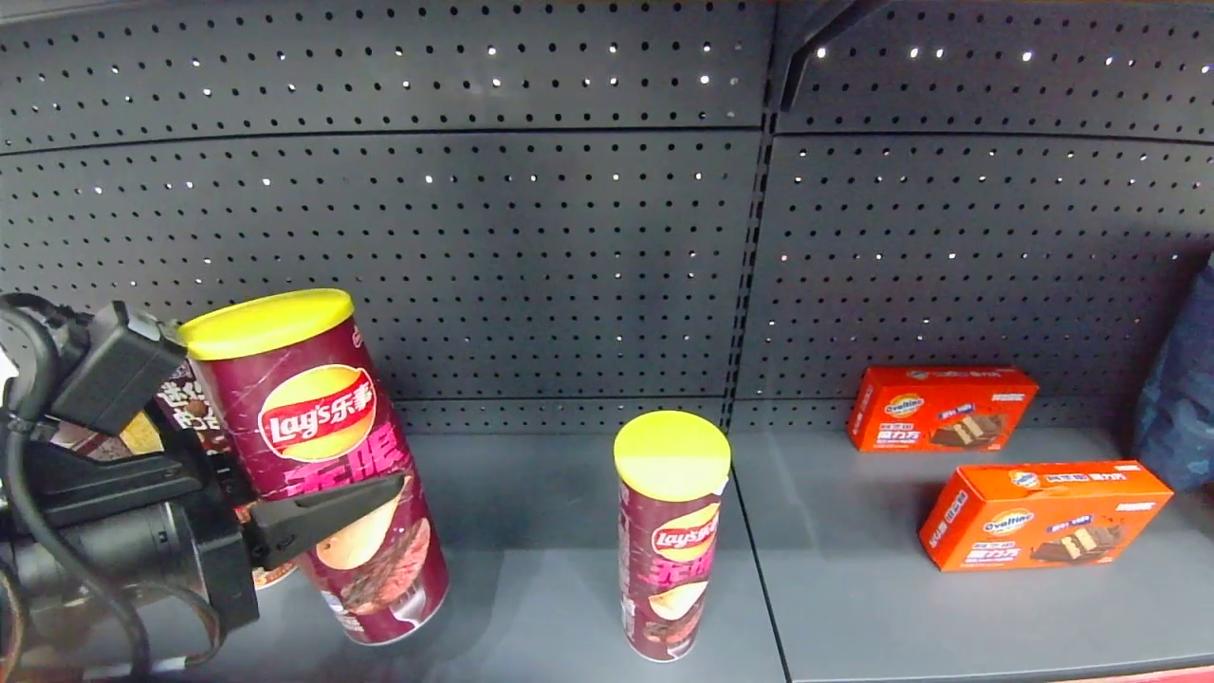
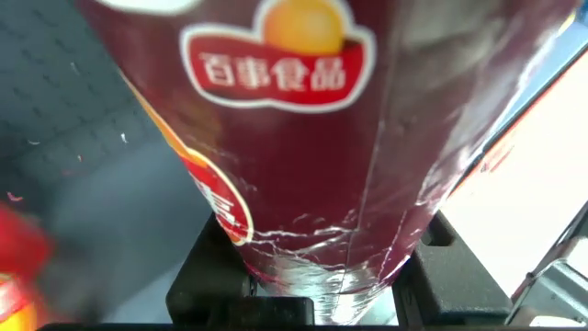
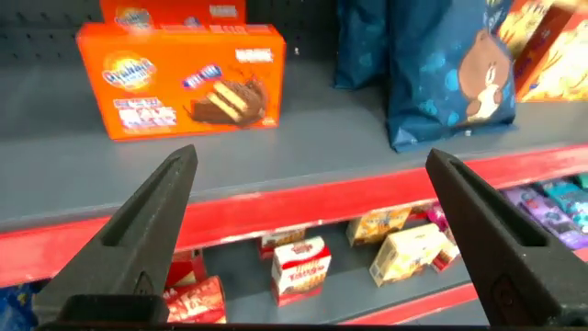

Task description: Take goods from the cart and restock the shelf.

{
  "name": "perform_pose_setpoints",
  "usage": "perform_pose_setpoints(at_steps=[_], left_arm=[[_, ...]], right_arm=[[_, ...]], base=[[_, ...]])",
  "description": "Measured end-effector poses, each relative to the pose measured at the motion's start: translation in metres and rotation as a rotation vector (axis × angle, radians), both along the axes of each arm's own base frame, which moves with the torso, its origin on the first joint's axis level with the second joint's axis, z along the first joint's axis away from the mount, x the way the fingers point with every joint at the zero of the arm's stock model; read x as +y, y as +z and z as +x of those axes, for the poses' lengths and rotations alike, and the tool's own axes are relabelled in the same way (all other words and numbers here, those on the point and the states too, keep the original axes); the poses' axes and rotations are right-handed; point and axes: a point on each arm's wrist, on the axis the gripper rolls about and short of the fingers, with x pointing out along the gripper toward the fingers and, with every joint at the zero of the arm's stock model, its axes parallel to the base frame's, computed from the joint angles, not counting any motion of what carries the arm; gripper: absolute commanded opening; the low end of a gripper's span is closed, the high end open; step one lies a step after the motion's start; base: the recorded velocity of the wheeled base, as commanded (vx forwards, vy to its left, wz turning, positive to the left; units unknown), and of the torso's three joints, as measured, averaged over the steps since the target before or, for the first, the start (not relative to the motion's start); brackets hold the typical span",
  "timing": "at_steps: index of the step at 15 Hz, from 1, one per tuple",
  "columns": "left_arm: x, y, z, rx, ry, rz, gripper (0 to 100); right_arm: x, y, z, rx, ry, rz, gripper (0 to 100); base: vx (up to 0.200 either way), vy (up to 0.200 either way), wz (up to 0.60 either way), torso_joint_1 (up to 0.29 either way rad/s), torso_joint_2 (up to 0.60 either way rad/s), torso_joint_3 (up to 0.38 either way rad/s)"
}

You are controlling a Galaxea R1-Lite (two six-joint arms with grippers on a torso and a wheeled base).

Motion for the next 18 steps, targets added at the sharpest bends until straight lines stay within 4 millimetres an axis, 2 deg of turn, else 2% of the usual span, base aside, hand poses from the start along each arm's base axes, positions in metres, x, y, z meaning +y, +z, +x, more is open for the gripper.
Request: perform_pose_setpoints(at_steps=[7, 9, 14, 18], left_arm=[[0.001, -0.006, 0.000, 0.018, 0.032, 0.011, 0], [0.000, -0.006, 0.008, 0.026, 0.034, 0.017, 0], [-0.013, 0.004, 0.046, -0.007, 0.012, 0.047, 0], [-0.026, -0.004, 0.095, -0.128, 0.010, 0.097, 0]], right_arm=[[0.000, 0.000, 0.000, -0.001, -0.002, 0.000, 100], [0.000, 0.000, 0.000, -0.001, -0.004, 0.000, 100], [0.000, 0.000, 0.000, 0.000, -0.005, -0.004, 100], [0.000, 0.000, 0.000, 0.001, -0.005, -0.008, 100]], base=[[0.000, 0.000, 0.00, 0.000, 0.00, 0.000], [0.000, 0.000, 0.00, 0.000, 0.00, 0.000], [0.000, 0.000, 0.00, 0.000, 0.00, 0.000], [0.000, 0.000, 0.00, 0.000, 0.00, 0.000]])
